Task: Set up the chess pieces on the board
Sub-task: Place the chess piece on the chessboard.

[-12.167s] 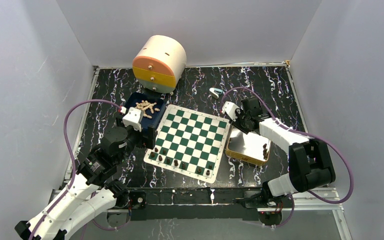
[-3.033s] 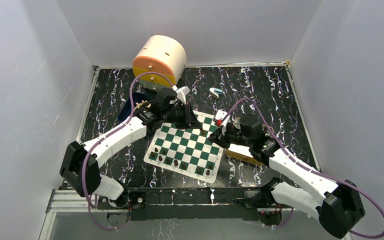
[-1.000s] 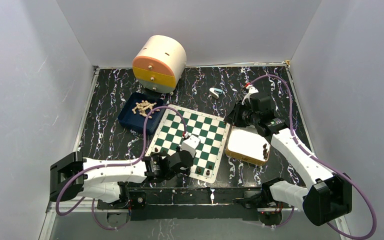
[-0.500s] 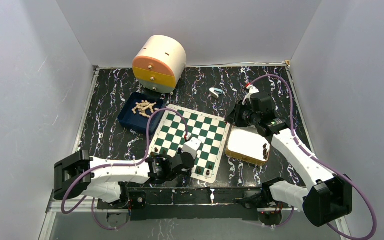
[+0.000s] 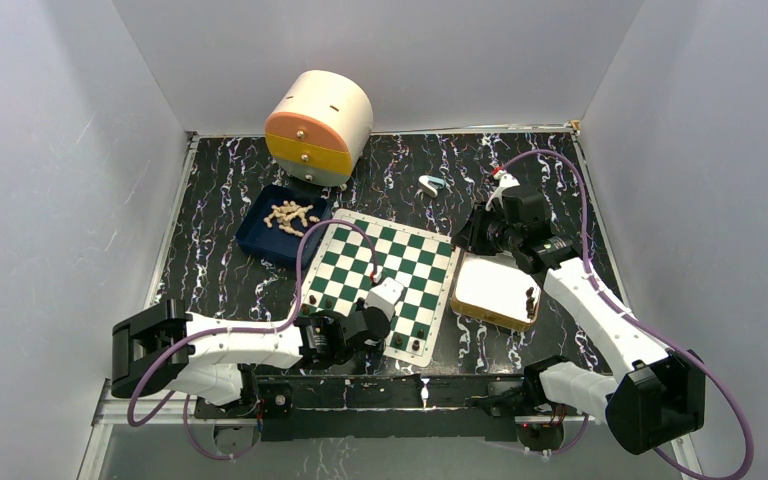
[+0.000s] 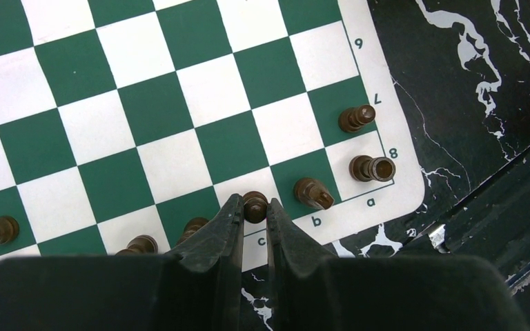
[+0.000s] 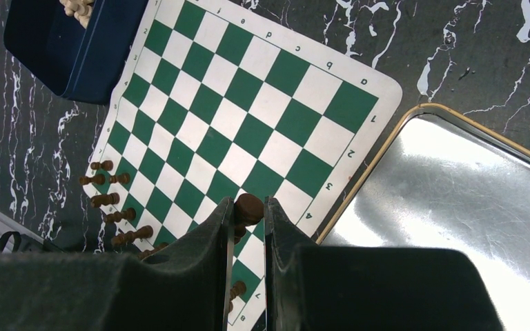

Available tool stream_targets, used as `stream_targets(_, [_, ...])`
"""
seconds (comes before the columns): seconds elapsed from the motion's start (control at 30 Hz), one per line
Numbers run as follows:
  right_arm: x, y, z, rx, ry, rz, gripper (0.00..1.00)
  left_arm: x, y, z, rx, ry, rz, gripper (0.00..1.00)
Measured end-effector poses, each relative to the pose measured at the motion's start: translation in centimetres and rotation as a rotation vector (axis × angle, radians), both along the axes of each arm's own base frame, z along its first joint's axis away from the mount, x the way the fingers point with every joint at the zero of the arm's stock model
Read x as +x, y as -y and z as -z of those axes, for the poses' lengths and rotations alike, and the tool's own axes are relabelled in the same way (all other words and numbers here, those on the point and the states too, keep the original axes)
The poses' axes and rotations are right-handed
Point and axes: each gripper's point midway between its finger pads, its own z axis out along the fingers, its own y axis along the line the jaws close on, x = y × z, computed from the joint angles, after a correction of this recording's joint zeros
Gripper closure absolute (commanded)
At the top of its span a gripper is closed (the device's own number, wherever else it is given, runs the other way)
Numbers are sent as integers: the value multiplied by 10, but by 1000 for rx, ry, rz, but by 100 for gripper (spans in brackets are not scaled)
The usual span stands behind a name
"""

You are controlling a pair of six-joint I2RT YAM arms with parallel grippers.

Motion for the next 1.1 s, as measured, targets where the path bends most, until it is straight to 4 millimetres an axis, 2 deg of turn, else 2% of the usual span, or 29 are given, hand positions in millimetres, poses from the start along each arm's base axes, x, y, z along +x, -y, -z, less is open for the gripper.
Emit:
stream_targets(0.43, [0,0,0,-1,1,-1,92,-1,-2,8,11,-3,3,100])
stream_targets(0.93, [-1,0,1,1,-3,-4,91,-2,-2,7,4,-7,-3,72])
stream_targets(1.1, [-4,-2,4,9,-15,-13,91,-2,-1,-3,-18,-10,-18,66])
